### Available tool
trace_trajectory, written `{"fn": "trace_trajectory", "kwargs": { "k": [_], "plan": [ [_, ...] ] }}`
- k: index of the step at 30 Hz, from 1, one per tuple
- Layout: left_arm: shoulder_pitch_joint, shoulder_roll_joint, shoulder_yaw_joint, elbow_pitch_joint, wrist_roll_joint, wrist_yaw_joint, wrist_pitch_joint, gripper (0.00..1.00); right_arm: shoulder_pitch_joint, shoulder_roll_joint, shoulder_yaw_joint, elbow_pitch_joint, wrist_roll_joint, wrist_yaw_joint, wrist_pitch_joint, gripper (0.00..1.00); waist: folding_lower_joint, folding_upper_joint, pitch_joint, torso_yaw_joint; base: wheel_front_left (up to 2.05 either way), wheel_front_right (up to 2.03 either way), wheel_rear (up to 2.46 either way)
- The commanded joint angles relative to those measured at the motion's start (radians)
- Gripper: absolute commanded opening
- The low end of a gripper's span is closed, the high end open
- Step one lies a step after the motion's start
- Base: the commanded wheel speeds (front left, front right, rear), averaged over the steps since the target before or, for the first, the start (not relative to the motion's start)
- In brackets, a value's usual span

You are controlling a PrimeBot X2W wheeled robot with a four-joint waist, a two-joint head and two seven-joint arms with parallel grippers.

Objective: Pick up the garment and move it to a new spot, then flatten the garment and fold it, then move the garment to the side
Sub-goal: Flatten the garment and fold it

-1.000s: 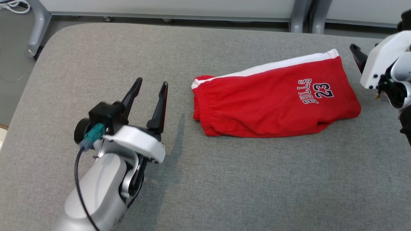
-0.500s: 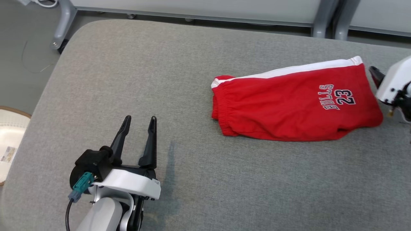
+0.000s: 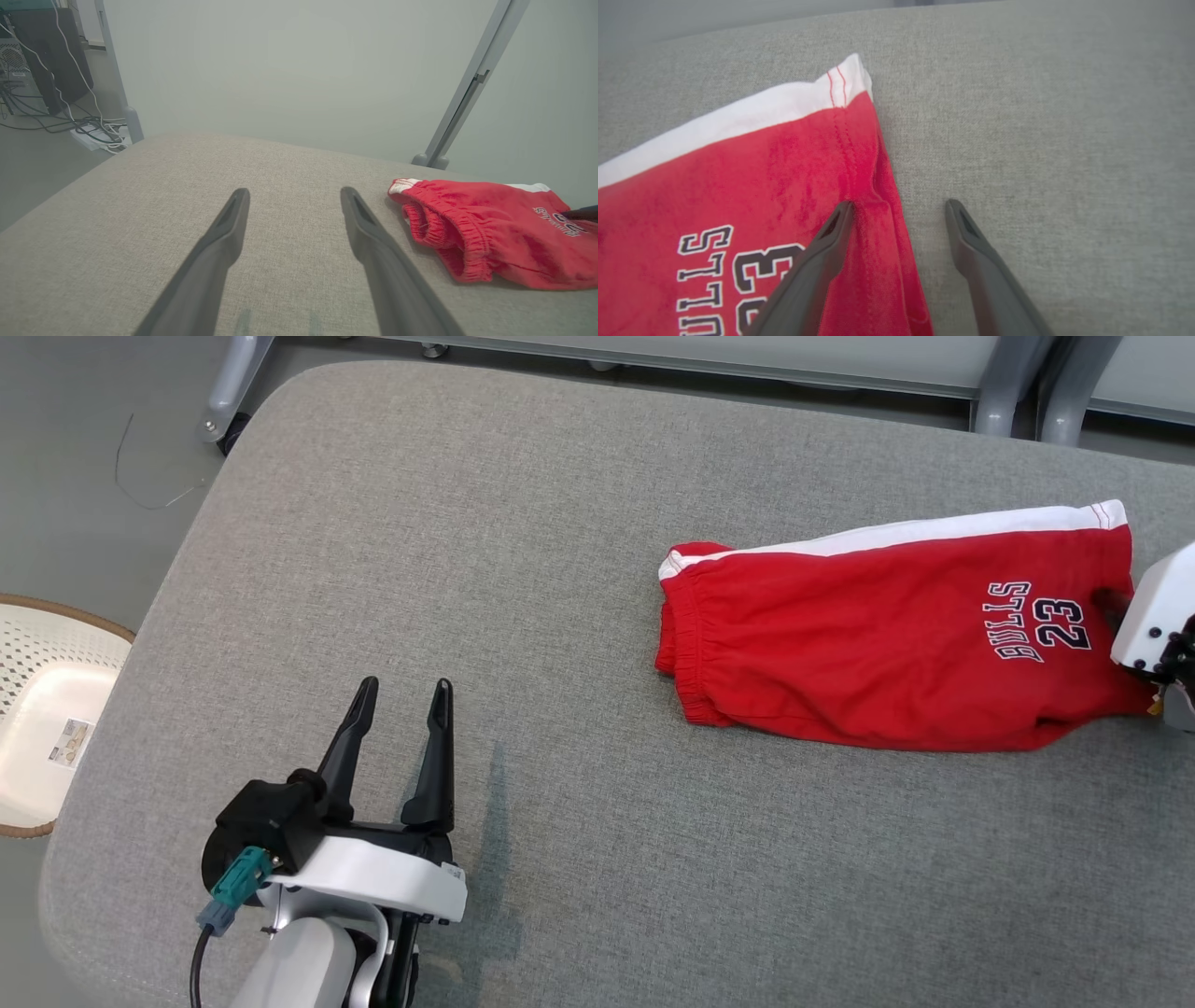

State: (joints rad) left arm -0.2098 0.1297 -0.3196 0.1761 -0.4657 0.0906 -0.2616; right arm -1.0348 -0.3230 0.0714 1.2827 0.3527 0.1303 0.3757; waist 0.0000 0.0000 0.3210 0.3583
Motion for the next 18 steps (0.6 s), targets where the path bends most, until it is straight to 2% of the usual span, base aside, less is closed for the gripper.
{"fn": "trace_trajectory", "kwargs": {
  "k": [1,2,4,5,6,10,12,18],
  "plan": [
    [0.011,-0.002,0.007,0.0,0.01,-0.006,-0.004,1.0,0.039,0.025,-0.013,0.015,-0.021,0.001,0.024,1.0,0.0,0.0,0.001,0.001,0.0,0.0,0.0],
    [0.013,-0.003,0.01,0.0,0.012,-0.009,-0.004,1.0,0.044,0.034,-0.021,0.016,-0.036,0.002,0.036,1.0,0.0,0.0,0.0,0.002,0.0,0.0,0.0],
    [0.016,-0.007,0.013,0.004,0.017,-0.013,-0.004,1.0,0.053,0.046,-0.038,0.018,-0.067,0.002,0.058,0.86,0.0,0.0,-0.001,0.002,0.0,0.0,0.0],
    [0.017,-0.009,0.011,0.008,0.016,-0.016,-0.004,1.0,0.055,0.05,-0.044,0.018,-0.085,0.002,0.067,0.73,0.0,0.0,-0.002,0.001,0.0,0.0,0.0],
    [0.017,-0.011,0.012,0.011,0.018,-0.02,-0.004,1.0,0.057,0.056,-0.05,0.019,-0.099,0.002,0.072,0.49,0.0,0.0,-0.003,0.001,0.0,0.0,0.0],
    [0.018,-0.016,0.012,0.023,0.017,-0.027,-0.004,1.0,0.06,0.065,-0.079,0.019,-0.152,0.002,0.074,0.23,0.0,0.0,-0.008,-0.004,0.0,0.0,0.0],
    [0.019,-0.016,0.007,0.033,0.016,-0.033,-0.004,1.0,0.059,0.062,-0.1,0.019,-0.173,0.0,0.056,0.0,0.0,0.0,-0.009,-0.006,0.0,0.0,0.0],
    [0.013,-0.018,0.005,0.049,0.004,-0.039,-0.004,1.0,0.058,0.058,-0.165,0.019,-0.23,-0.001,0.024,0.0,0.0,0.0,-0.011,-0.011,0.0,0.0,0.0]
  ]
}}
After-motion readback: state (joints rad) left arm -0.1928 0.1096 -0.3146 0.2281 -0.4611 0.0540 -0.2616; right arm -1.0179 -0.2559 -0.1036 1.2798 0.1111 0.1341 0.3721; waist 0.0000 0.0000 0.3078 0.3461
